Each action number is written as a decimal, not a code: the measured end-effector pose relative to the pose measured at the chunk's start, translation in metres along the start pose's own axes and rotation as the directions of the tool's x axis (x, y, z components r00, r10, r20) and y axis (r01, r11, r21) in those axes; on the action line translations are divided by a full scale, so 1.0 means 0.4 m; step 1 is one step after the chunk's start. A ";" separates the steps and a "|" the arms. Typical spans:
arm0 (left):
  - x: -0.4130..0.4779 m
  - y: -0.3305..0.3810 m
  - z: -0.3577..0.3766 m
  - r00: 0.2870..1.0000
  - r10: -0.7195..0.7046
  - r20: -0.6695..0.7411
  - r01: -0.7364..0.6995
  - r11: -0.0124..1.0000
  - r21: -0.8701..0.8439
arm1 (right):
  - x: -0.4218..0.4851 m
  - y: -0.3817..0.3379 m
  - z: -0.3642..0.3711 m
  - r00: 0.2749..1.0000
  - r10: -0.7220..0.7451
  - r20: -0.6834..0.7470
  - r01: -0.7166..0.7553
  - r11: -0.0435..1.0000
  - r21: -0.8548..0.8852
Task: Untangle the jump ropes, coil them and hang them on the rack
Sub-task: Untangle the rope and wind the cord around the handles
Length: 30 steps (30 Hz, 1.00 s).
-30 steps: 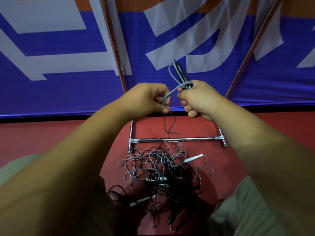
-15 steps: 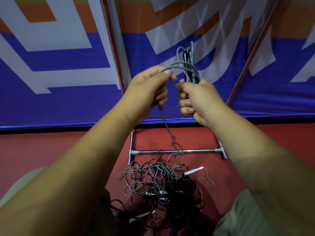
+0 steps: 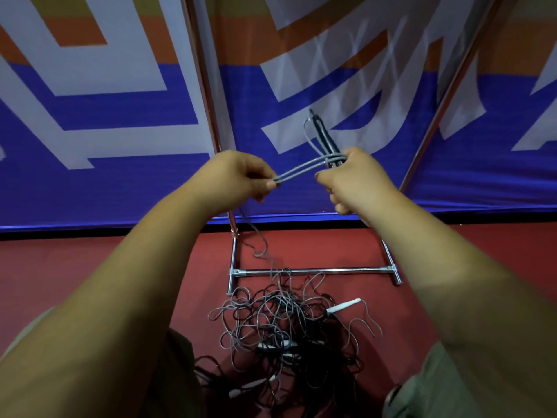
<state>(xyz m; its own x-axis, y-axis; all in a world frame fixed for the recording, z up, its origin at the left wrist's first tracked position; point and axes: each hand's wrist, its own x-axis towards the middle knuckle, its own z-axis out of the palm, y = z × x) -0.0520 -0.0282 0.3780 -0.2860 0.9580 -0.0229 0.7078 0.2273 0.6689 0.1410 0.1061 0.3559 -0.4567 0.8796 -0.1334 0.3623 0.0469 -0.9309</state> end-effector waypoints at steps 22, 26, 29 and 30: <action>0.016 0.056 0.143 0.960 -0.149 0.236 0.272 0.305 -0.913 | -0.049 0.015 0.050 0.908 0.081 0.410 -0.095 0.995 0.013; 0.026 0.054 0.137 0.955 -0.144 0.257 0.289 0.289 -0.913 | -0.041 0.027 0.041 0.858 0.054 0.510 -0.099 0.993 0.062; 0.035 0.056 0.136 0.953 -0.176 0.246 0.287 0.271 -0.919 | -0.030 0.028 0.033 0.839 0.030 0.543 -0.115 0.986 0.123; 0.038 0.055 0.135 0.952 -0.191 0.239 0.283 0.260 -0.923 | -0.028 0.029 0.033 0.834 0.019 0.551 -0.117 0.983 0.144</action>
<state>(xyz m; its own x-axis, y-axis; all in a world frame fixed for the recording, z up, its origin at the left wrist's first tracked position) -0.0060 0.0009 0.3522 -0.2532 0.9106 -0.3267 -0.4933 0.1689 0.8533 0.1396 0.0906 0.3421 -0.8220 0.4739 -0.3159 0.2924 -0.1248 -0.9481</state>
